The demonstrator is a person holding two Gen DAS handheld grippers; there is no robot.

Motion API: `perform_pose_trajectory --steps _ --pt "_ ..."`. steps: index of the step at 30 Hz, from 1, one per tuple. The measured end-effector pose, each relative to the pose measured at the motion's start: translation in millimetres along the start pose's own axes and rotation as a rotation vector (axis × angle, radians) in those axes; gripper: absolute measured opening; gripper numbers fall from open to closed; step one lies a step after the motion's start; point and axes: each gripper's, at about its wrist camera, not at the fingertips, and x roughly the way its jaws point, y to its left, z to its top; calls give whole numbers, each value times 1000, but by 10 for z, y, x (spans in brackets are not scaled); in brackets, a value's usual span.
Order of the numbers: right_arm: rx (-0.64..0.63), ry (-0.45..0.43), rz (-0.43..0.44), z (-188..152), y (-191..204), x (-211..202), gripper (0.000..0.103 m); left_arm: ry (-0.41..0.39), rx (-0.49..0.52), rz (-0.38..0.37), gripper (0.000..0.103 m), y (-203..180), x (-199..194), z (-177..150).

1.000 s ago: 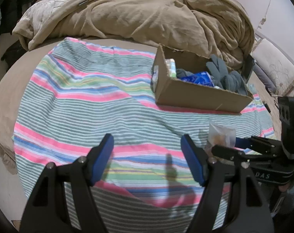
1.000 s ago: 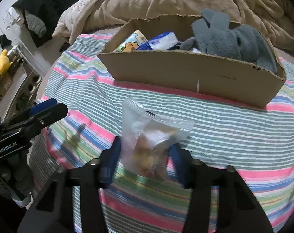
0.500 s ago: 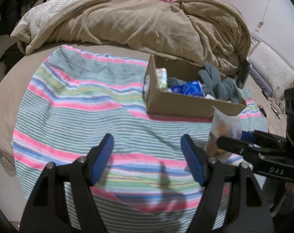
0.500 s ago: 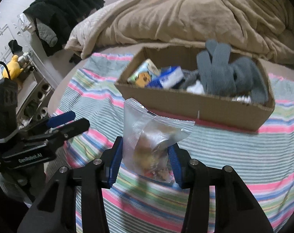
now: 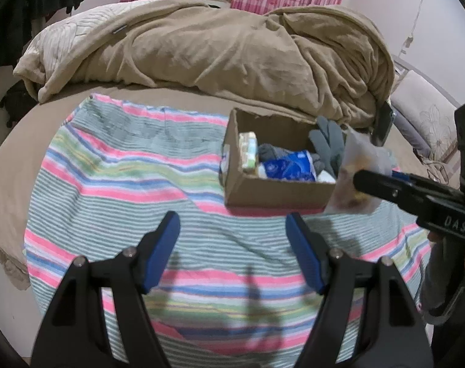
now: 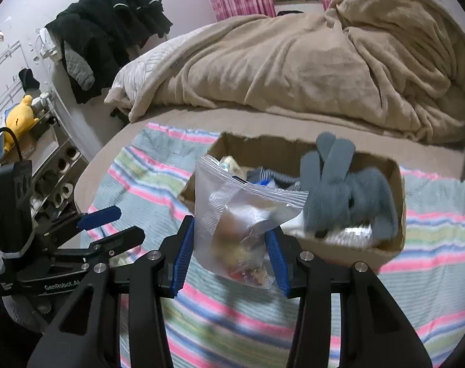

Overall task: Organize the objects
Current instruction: 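Carry the snack bag into the box and open the right tool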

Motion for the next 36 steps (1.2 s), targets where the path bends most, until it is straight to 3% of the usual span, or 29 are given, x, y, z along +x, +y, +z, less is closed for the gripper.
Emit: perform_pose_trajectory --steps 16,36 --pt "4 -1 39 471 -174 390 48 -6 -8 31 73 -8 218 324" --pt "33 92 14 560 -391 1112 49 -3 -60 46 73 197 592 615"
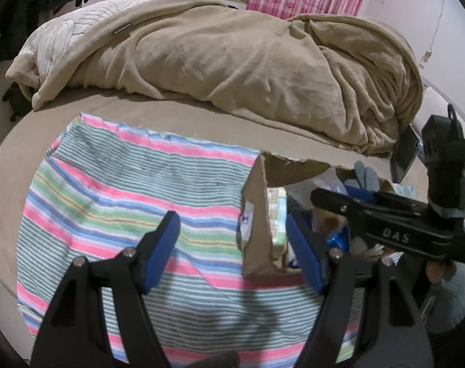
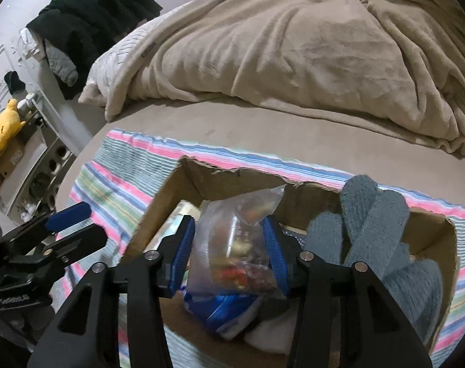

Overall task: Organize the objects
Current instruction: 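Carry the snack bag into the box and open the right tool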

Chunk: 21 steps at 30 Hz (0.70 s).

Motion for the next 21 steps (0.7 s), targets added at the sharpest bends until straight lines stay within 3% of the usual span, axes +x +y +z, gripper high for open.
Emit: perform_pose_trajectory --steps 5,21 --pt "3 -21 -27 -8 -5 -21 61 18 5 6 73 -24 31 -5" --pt "-37 -113 -73 -115 129 -614 64 7 62 10 73 -300 -281 -69"
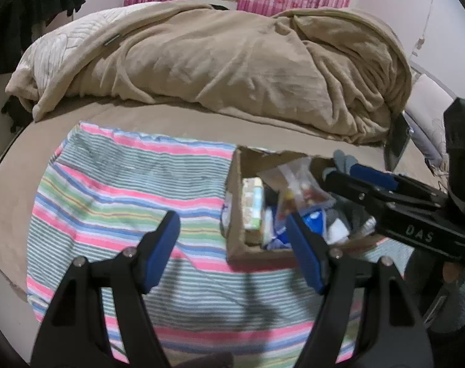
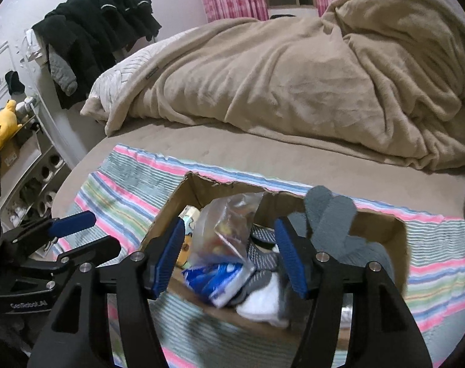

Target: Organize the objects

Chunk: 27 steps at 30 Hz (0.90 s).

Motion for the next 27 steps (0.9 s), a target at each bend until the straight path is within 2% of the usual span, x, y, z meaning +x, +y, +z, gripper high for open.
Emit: perform_pose_trajectory --steps 7,10,27 --pt "8 -16 -11 -159 14 -307 65 -11 33 14 73 -199 -217 -76" --pt "15 -23 -16 -230 10 -438 73 -10 64 22 73 -312 -300 -128" --pt "56 -50 -30 -571 -26 -1041 73 8 118 -4 73 -783 -606 -521"
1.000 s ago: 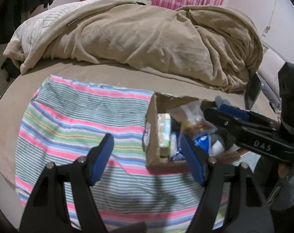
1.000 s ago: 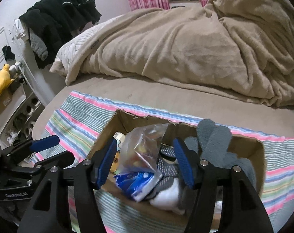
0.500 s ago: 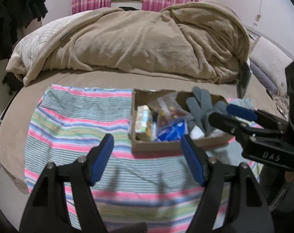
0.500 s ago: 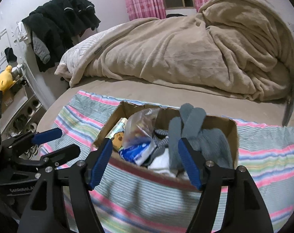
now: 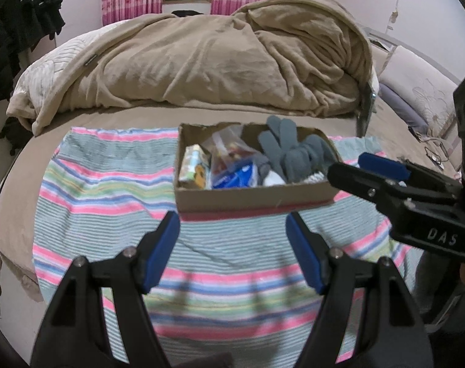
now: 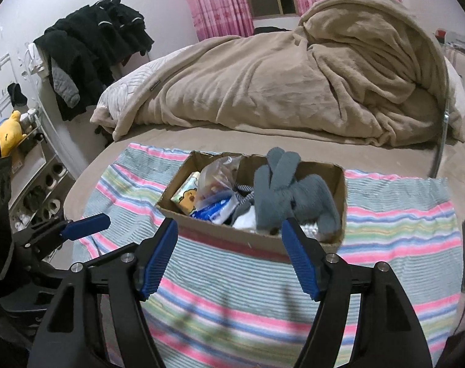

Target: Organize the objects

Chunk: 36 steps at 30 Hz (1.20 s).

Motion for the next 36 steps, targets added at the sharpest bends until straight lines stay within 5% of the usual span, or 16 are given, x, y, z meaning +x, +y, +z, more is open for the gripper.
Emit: perform_pose_trajectory --steps 14,36 --pt "-6 4 -18 -334 13 -315 73 -5 -10 -7 73 -212 -194 -256" --pt "-17 10 -20 -375 16 -371 73 -21 -37 39 73 -58 -272 -270"
